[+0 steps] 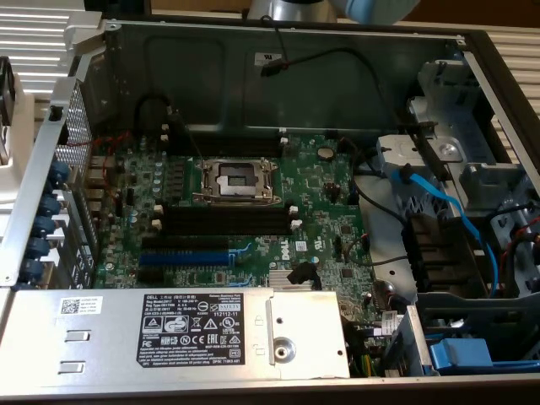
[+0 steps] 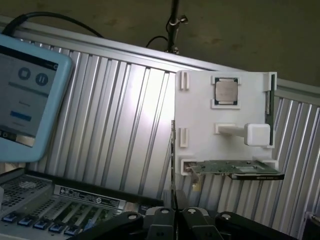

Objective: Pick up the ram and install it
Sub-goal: 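Pick up the ram and move it above insertion slot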

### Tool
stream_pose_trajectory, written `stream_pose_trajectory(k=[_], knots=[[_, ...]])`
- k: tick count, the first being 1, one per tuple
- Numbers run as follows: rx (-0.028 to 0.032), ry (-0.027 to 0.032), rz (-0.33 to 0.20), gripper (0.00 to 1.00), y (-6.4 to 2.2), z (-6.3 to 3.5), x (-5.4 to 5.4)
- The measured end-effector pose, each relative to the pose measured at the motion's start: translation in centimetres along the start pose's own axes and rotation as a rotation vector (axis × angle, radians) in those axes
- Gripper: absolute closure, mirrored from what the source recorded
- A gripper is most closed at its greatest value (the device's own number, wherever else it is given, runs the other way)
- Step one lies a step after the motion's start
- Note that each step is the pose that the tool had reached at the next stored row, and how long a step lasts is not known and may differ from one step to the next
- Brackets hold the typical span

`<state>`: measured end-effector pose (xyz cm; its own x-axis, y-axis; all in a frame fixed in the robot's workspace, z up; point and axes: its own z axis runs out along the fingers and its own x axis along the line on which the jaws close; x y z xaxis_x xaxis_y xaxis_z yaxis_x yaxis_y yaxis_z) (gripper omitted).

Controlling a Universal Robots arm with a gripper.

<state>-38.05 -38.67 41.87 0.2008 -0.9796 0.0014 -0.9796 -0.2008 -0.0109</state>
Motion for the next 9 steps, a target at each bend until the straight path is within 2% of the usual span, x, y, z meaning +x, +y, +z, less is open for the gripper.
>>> stream_pose_trajectory(k=[1, 3, 5, 7, 9], knots=[[-0.0006, 0.0033, 0.0, 0.88, -0.46, -0.38, 0.1], [-0.0018, 0.0168, 0.008, 0.88, -0.77, -1.02, 0.2], [0.0043, 0.022, 0.009, 0.88, -1.55, -1.29, 0.3], [0.0099, 0.0289, 0.032, 0.88, -1.63, -1.4, 0.3], [0.0221, 0.0335, 0.056, 0.88, -1.72, -1.41, 0.4]])
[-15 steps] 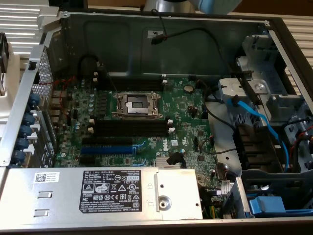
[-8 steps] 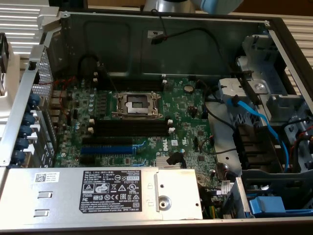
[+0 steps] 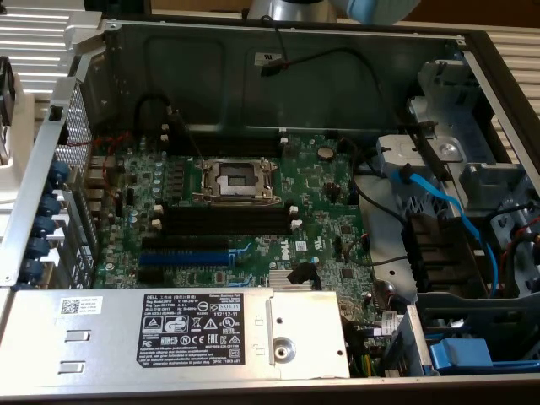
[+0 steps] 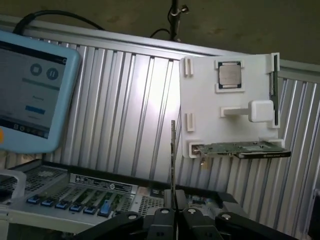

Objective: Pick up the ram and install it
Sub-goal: 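Pick up the ram and move it above insertion slot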

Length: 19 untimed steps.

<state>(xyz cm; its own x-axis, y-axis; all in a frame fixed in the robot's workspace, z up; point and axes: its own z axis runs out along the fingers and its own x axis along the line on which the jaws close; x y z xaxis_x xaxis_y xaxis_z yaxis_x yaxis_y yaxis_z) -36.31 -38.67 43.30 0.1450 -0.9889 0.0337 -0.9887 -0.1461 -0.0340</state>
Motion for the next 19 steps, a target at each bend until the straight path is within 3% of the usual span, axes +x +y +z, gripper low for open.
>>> stream_pose_trajectory(k=[2, 4, 10, 13, 19], knots=[[0.0089, 0.0025, 0.002, 0.88, -0.65, -0.11, 0.1], [0.0107, 0.0027, 0.002, 0.88, -1.2, -0.16, 0.2], [0.011, 0.0028, 0.002, 0.88, -3.74, -0.24, 0.6], [0.011, 0.0028, 0.003, 0.88, -5.99, -0.42, 1.0], [0.011, 0.0028, 0.003, 0.88, -8.7, -0.75, 1.6]])
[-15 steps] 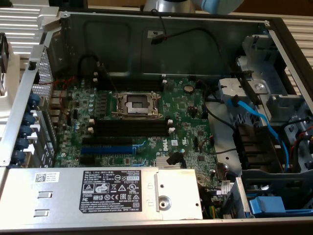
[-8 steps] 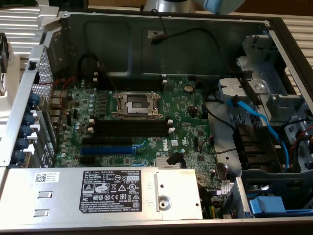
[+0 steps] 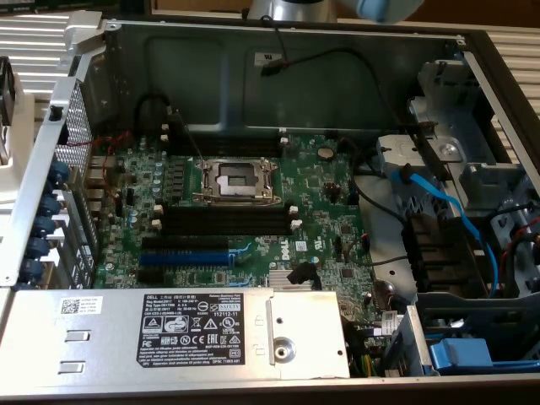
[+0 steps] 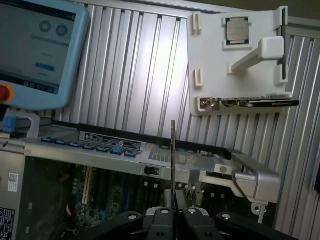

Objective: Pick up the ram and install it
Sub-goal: 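Pick up the ram and move it above insertion slot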

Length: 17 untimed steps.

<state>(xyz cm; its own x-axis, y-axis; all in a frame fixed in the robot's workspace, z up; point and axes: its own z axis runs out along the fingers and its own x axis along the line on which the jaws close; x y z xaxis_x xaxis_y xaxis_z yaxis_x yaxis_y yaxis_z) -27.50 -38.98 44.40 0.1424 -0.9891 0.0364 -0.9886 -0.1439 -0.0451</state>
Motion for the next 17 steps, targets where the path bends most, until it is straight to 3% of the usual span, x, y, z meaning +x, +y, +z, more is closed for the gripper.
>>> stream_pose_trajectory(k=[17], knots=[[0.0, 0.0, 0.0, 0.88, -8.1, -0.68, 1.6]])
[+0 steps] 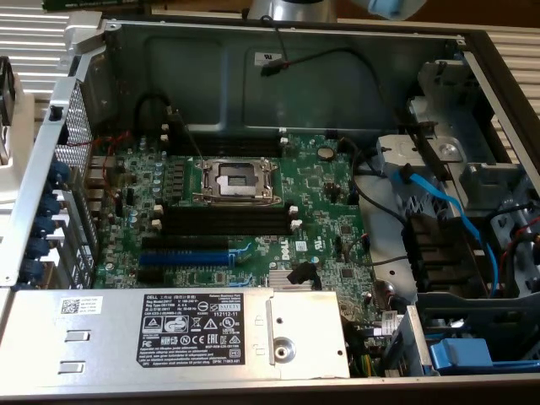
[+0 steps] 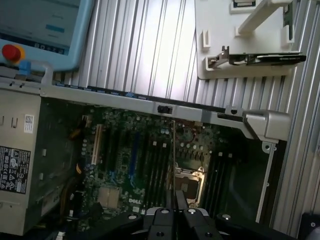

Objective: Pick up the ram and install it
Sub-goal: 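Pick up the ram and move it above insertion slot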

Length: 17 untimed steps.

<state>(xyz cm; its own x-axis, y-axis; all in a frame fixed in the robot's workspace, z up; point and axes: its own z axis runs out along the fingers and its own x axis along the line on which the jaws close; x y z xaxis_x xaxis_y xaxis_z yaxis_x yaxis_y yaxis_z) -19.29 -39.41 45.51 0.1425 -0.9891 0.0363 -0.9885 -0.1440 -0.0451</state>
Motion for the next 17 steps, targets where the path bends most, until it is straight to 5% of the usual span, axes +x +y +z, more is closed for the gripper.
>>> stream_pose_trajectory(k=[8, 17], knots=[[-0.0001, 0.0001, 0.0, 0.88, -3.45, 0.19, 0.5], [0.0017, 0.0019, 0.064, 0.88, -3.99, 1.15, 0.6]])
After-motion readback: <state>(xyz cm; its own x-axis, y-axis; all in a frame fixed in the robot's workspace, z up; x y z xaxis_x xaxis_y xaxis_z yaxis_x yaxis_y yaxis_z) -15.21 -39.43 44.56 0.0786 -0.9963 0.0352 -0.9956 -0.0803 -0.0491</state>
